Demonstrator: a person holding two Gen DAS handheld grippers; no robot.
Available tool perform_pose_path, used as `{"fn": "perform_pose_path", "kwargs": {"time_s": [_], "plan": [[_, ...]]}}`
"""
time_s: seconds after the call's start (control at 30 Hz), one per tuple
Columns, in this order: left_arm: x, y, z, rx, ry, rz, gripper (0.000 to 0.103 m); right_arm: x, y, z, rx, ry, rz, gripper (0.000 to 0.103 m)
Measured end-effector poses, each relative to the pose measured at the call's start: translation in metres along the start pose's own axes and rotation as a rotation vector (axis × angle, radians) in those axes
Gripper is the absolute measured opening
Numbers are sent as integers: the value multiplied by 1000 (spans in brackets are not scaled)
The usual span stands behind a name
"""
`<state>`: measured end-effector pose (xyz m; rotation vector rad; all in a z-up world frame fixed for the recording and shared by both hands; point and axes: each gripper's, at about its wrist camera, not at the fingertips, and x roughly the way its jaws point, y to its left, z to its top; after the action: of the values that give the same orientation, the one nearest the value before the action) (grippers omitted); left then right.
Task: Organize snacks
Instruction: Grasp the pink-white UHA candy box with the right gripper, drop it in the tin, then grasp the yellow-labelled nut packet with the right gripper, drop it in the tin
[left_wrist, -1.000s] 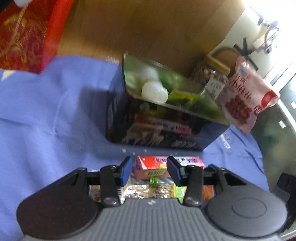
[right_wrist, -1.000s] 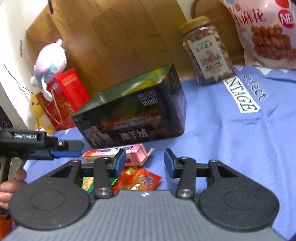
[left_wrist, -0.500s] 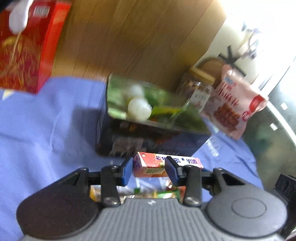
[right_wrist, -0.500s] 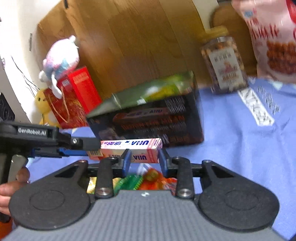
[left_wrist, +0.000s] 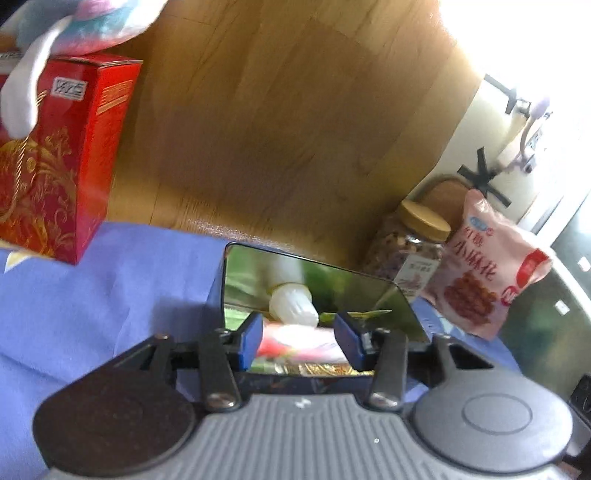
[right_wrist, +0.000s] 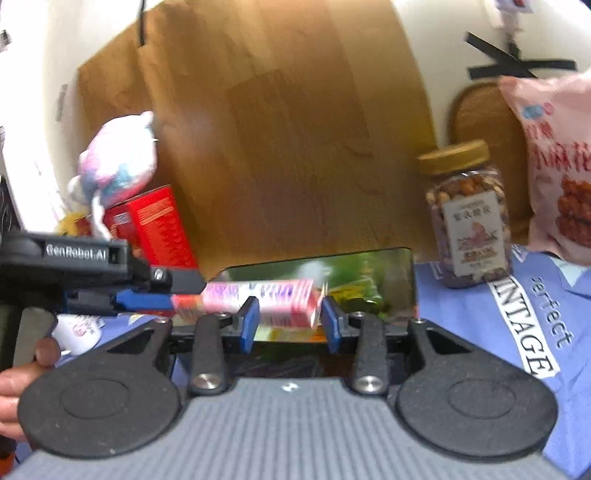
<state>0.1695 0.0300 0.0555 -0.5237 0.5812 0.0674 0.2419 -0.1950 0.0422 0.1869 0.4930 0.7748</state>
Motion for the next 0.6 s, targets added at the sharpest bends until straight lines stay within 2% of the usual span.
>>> {"fn": "perform_pose_path", "kwargs": {"time_s": [0.07, 0.13, 0.23, 0.33, 0.5, 0.6], "plan": [[-15, 4, -10, 19, -27, -26, 54, -19, -7, -7, 48, -5, 37, 41], [-29, 11, -24, 42, -30, -11, 56, -33, -14, -19, 90, 44, 69, 42], [-44, 28, -51, 45, 26, 0, 57, -48, -22, -44, 140, 153, 143, 43], [-53, 44, -77, 12, 101, -6, 62, -59, -22, -66, 151, 215, 164, 47], [-57, 57, -95, -42, 150, -13, 62, -64, -2, -73, 66, 228, 161, 47], [-58, 61, -95, -64, 150, -27, 62, -64, 21, -69, -11, 221, 223, 47]]}}
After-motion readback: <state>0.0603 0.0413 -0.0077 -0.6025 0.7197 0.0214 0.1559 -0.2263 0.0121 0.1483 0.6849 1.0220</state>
